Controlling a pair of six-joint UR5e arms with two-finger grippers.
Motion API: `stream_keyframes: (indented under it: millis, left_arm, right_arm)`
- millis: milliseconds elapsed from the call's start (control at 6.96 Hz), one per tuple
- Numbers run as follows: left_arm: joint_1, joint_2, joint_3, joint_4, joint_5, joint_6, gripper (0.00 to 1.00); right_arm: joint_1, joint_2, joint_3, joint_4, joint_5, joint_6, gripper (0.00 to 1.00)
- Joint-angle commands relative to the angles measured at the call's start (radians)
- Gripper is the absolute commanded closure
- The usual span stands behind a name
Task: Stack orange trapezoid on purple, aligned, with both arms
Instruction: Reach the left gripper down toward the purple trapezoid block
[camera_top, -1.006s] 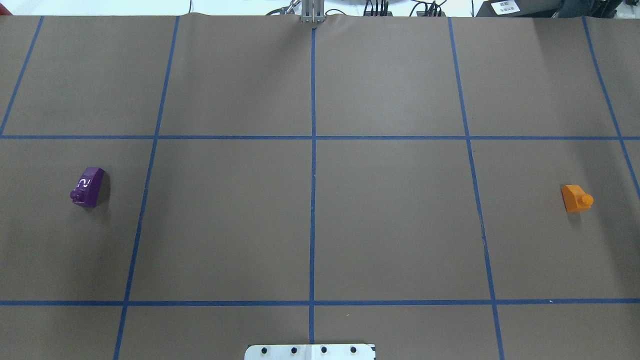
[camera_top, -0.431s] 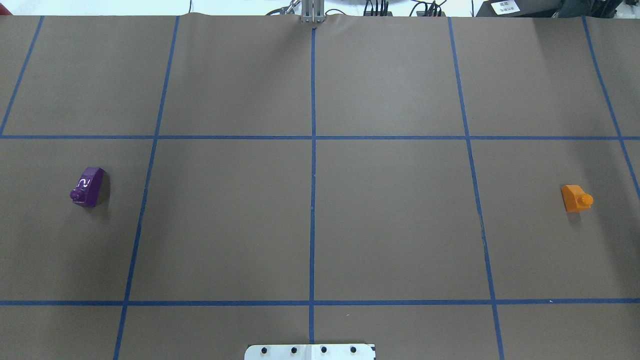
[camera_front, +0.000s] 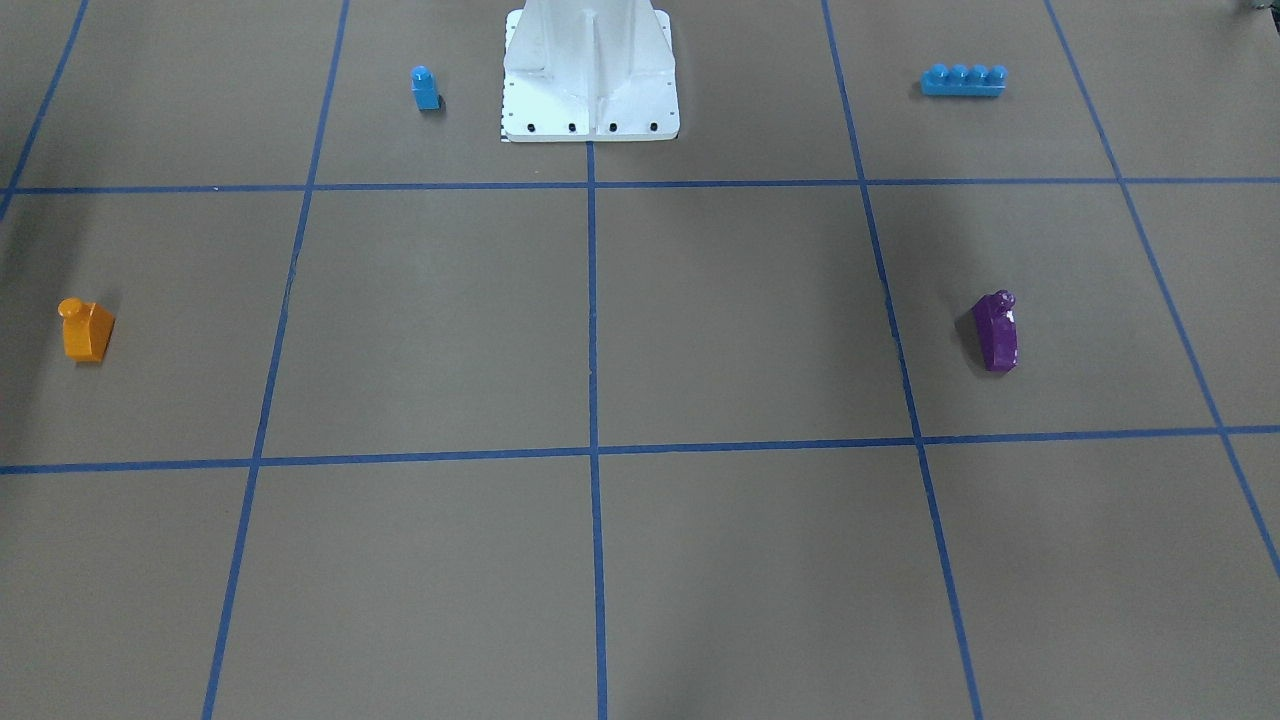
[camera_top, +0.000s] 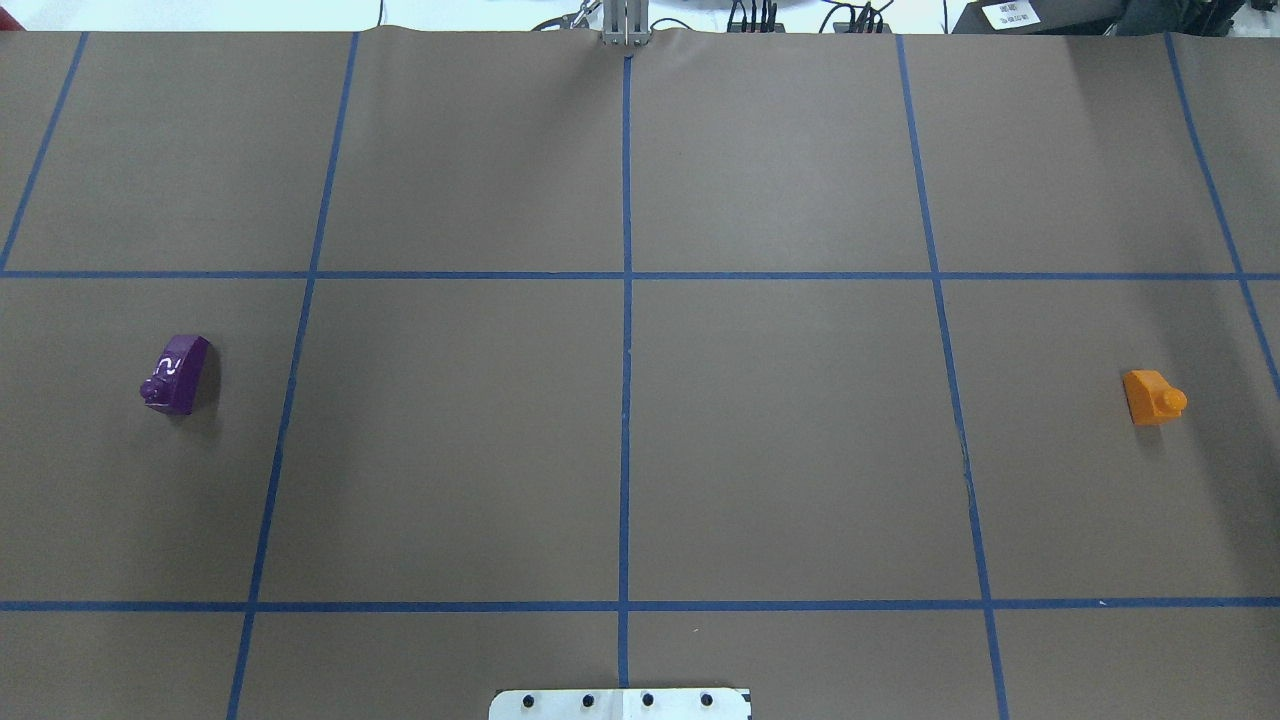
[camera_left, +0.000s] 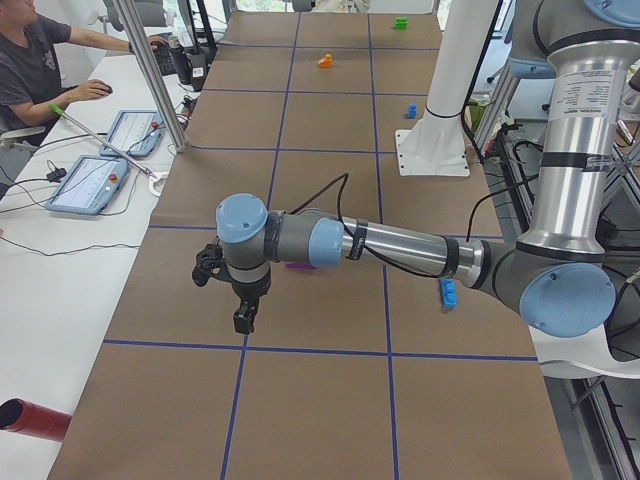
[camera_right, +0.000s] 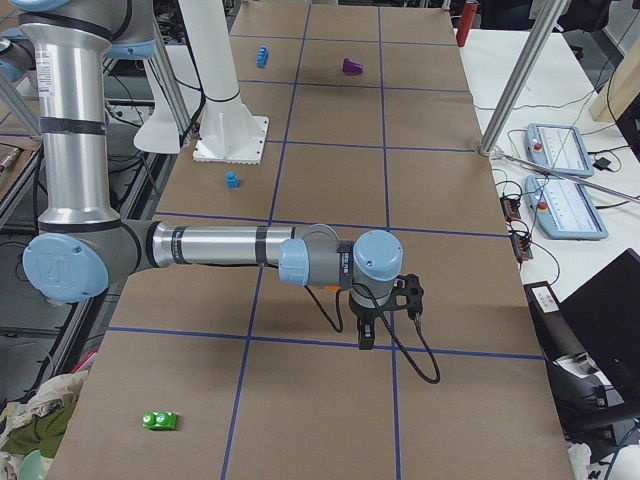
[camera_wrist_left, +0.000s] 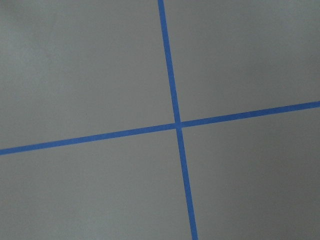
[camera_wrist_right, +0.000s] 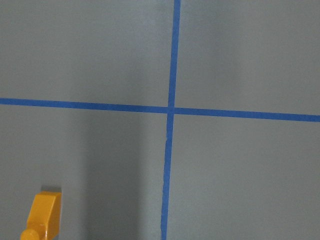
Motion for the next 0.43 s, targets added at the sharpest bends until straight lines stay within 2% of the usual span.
stream_keyframes:
  millis: [0,144,287]
  left_arm:
    - [0.169,-0.017,-0.055,-0.032,-0.009,-0.203,0.0]
    - [0.269,-0.003,-0.087,-0.119,0.002,-0.446,0.0]
    - [0.337,0.057,-0.088,-0.268,0.008,-0.629,0.0]
  right_arm:
    - [-0.01,0.013,-0.02,0.001,-0.007,0.005,0.0]
    - [-0.01,0.011,-0.011,0.002,-0.004,0.005,0.0]
    - [-0.01,0.008,-0.016,0.04,0.001,0.007,0.0]
